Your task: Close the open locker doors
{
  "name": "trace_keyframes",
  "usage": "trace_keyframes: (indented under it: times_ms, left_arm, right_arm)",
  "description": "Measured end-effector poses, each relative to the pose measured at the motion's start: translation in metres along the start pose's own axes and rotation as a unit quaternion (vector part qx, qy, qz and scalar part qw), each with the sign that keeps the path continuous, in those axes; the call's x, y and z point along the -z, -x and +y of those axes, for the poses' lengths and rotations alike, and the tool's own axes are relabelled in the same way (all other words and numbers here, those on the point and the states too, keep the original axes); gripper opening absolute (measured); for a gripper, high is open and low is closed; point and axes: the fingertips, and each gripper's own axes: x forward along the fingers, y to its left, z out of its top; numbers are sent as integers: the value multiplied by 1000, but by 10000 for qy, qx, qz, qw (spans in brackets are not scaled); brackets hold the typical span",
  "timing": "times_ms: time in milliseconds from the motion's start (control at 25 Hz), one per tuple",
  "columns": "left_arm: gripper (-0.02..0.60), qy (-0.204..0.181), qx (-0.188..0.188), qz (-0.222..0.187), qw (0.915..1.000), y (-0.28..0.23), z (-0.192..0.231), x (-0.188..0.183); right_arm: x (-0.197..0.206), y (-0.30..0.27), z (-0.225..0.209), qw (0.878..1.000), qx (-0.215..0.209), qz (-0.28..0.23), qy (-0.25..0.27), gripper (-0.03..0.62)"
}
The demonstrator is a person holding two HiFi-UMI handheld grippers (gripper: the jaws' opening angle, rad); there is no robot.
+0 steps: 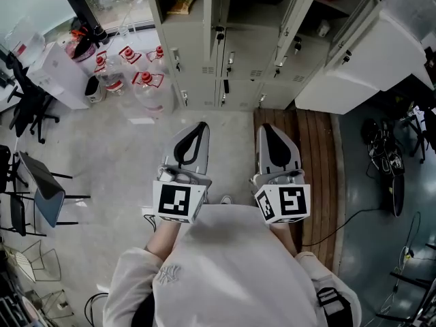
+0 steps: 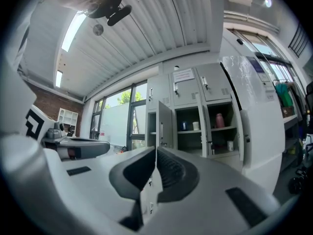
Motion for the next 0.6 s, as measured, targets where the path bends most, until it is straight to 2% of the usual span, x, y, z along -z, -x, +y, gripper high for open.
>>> trace_keyframes:
  times_ms: [320, 600]
  left_arm:
    - [8, 190, -84, 161, 9997, -7, -15, 13]
    - [8, 252, -2, 112, 9996, -31, 12, 15]
  right_arm:
    - [6, 2, -16, 9996, -178, 68, -202, 12]
    - [17, -29, -15, 9992, -162, 135, -344, 12]
